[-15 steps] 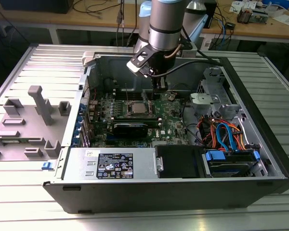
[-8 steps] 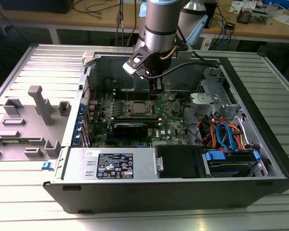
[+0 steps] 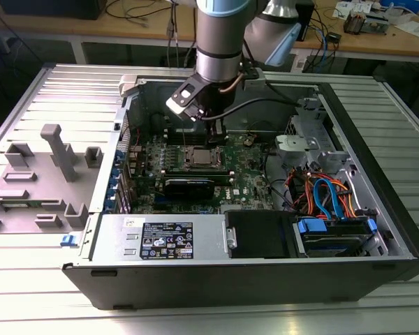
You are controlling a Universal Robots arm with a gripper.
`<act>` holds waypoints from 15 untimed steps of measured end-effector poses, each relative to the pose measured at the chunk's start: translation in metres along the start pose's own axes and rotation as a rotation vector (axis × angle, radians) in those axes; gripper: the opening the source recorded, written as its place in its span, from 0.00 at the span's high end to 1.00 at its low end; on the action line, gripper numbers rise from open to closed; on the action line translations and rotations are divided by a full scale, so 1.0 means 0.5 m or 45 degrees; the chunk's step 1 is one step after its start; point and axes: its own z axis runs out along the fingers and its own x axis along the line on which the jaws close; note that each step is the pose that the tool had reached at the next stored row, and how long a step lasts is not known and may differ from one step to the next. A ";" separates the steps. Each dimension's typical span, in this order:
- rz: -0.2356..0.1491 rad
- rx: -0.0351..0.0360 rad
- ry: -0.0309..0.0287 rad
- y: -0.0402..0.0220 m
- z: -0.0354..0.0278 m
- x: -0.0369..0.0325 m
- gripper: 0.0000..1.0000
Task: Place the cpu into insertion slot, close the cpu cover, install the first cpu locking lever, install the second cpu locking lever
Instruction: 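Close the cpu cover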
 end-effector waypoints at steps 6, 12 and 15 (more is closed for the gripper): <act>-0.014 -0.0003 0.0013 -0.016 0.004 0.002 0.89; -0.018 -0.0003 0.0013 -0.021 0.006 0.003 0.89; -0.028 -0.0007 0.0020 -0.035 0.010 0.005 0.89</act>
